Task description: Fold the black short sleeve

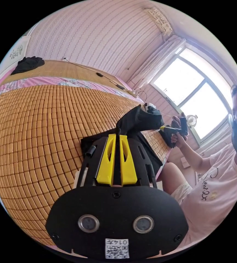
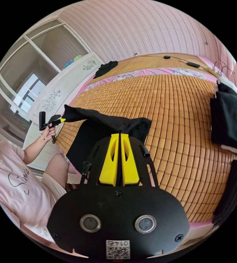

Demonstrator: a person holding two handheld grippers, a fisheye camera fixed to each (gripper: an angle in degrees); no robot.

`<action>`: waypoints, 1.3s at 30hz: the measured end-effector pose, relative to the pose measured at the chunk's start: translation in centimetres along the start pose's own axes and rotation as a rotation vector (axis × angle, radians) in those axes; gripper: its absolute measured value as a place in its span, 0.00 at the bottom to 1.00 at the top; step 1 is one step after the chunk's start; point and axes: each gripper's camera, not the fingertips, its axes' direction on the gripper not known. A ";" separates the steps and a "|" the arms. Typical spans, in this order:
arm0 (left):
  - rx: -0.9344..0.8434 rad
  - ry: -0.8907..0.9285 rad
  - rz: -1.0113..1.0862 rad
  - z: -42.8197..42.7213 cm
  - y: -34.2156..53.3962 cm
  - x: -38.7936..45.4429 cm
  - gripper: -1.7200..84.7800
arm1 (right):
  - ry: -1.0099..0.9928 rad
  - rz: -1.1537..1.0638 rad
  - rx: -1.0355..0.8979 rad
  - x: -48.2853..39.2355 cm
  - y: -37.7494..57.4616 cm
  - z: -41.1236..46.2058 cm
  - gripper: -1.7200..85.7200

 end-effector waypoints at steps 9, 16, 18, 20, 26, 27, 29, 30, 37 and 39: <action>-0.126 0.001 -0.218 2.8 12.3 -1.1 0.01 | 0.052 0.073 -0.116 -3.2 5.0 4.8 0.02; -0.131 0.047 -0.093 0.3 12.9 0.9 0.01 | 0.075 -0.008 -0.070 -7.2 4.9 3.2 0.03; -0.156 0.047 -0.079 0.5 14.0 1.0 0.02 | 0.070 -0.003 -0.114 -7.5 5.4 4.5 0.03; -0.203 0.035 -0.090 1.5 15.7 0.6 0.02 | 0.082 0.014 -0.198 -7.6 6.0 6.9 0.03; -0.324 -0.071 -0.162 4.3 20.2 -0.4 0.07 | 0.197 0.046 -0.289 -9.2 7.0 10.5 0.05; -0.312 -0.107 -0.140 4.1 20.5 0.1 0.08 | 0.215 0.048 -0.274 -9.7 6.7 10.4 0.04; -0.305 -0.194 -0.080 3.8 20.6 1.2 0.08 | 0.251 0.030 -0.252 -10.8 5.8 10.5 0.04; -0.314 -0.275 -0.027 3.9 20.5 2.1 0.07 | 0.266 0.002 -0.247 -11.9 4.8 10.9 0.04; -0.199 -0.215 0.105 7.4 20.5 6.2 0.03 | 0.306 -0.326 -0.322 -21.2 -4.4 19.8 0.01; -0.208 -0.138 0.153 10.7 21.1 7.8 0.01 | 0.328 -0.381 -0.370 -23.4 -6.9 23.3 0.01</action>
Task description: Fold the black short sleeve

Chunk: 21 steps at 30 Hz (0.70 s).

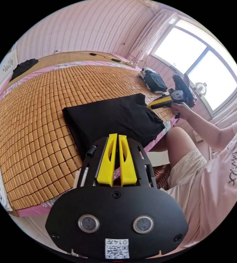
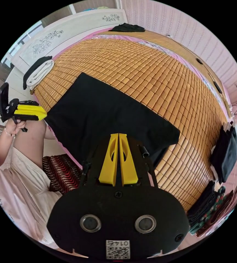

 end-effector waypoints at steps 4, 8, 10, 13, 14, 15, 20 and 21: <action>-0.082 0.071 0.117 7.8 -0.3 4.7 0.01 | 0.077 -0.058 -0.123 -2.5 -7.2 3.9 0.01; -0.181 -0.001 0.182 12.4 0.8 6.4 0.01 | 0.096 -0.139 -0.207 -3.4 -9.7 6.0 0.01; -0.145 -0.028 0.230 13.4 1.9 6.9 0.01 | 0.095 -0.200 -0.280 -3.8 -11.1 6.3 0.01; -0.154 -0.052 0.284 14.3 2.7 7.6 0.01 | 0.125 -0.229 -0.303 -3.8 -13.1 5.9 0.01; -0.155 -0.060 0.300 14.5 2.9 7.8 0.01 | 0.135 -0.224 -0.291 -3.7 -13.5 5.8 0.01; -0.150 -0.075 0.326 14.8 3.3 8.2 0.01 | 0.147 -0.208 -0.288 -3.5 -14.2 5.9 0.01; -0.169 -0.050 0.369 16.7 5.1 8.7 0.01 | 0.142 -0.214 -0.415 -2.8 -15.8 7.8 0.01; -0.175 -0.047 0.370 17.1 5.3 8.7 0.01 | 0.136 -0.218 -0.450 -2.6 -16.2 7.7 0.01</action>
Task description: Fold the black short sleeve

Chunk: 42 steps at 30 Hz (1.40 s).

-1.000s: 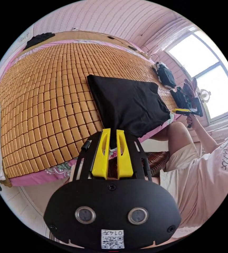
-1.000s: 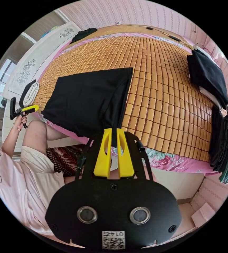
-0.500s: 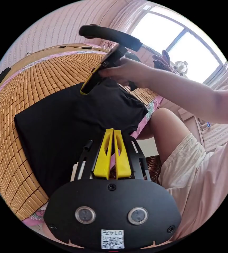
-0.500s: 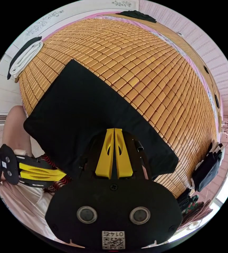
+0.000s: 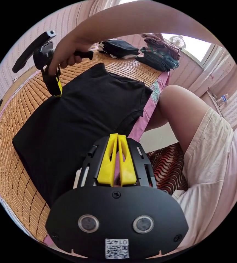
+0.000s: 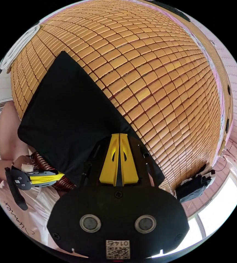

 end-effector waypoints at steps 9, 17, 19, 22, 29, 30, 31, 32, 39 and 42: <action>0.056 0.023 0.018 1.7 1.4 0.7 0.01 | -0.109 0.206 0.267 4.3 6.0 0.4 0.01; 0.291 0.083 0.092 1.3 1.8 2.0 0.12 | -0.345 0.674 0.473 7.8 29.6 6.2 0.04; 0.319 0.104 0.103 2.0 1.0 2.5 0.15 | -0.411 0.767 0.402 7.8 34.4 9.6 0.08; 0.271 0.101 0.132 3.5 -0.8 3.6 0.18 | -0.529 0.864 0.319 8.2 37.9 13.7 0.16; 0.196 0.067 0.196 7.6 -5.2 6.3 0.21 | -0.576 0.810 0.332 9.1 41.1 16.7 0.06; 0.184 0.046 0.227 8.3 -5.8 6.8 0.23 | -0.585 0.789 0.360 9.4 41.9 16.6 0.05; 0.170 0.016 0.249 9.1 -6.5 7.3 0.24 | -0.623 0.761 0.411 9.7 42.8 16.4 0.05; 0.163 0.004 0.255 9.4 -6.8 7.4 0.24 | -0.653 0.745 0.442 9.8 43.3 16.2 0.05; 0.131 0.090 0.167 9.6 -8.4 6.4 0.05 | -1.147 0.703 0.917 13.3 50.9 18.3 0.05; 0.147 0.160 0.128 8.8 -7.7 5.6 0.03 | -1.091 0.940 0.851 14.6 53.0 22.2 0.14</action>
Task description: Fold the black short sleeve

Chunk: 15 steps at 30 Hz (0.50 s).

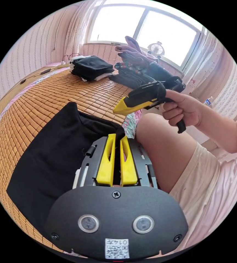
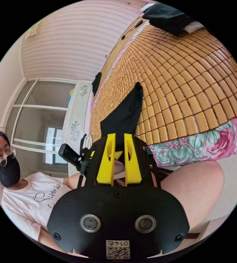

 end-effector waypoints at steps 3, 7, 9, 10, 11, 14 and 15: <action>0.005 -0.017 0.020 -1.1 0.6 0.4 0.03 | -0.039 0.037 -0.043 2.2 -0.1 1.0 0.20; 0.005 -0.005 0.029 -2.3 1.6 0.9 0.03 | -0.020 0.044 0.037 3.1 -1.5 1.3 0.18; 0.007 0.008 0.032 -2.8 2.0 1.2 0.02 | -0.052 0.049 0.074 3.6 -2.4 1.7 0.16; 0.006 0.011 0.042 -3.1 2.1 1.5 0.02 | -0.078 0.056 0.095 3.9 -2.9 1.8 0.15; 0.003 0.011 0.048 -3.2 2.2 1.6 0.02 | -0.085 0.059 0.110 3.9 -3.2 1.7 0.14; -0.008 0.008 0.080 -3.7 2.6 2.3 0.02 | -0.077 0.041 0.181 3.6 -3.5 0.7 0.08; 0.002 0.002 0.090 -4.0 2.7 2.4 0.02 | -0.076 0.036 0.192 3.5 -3.4 0.1 0.07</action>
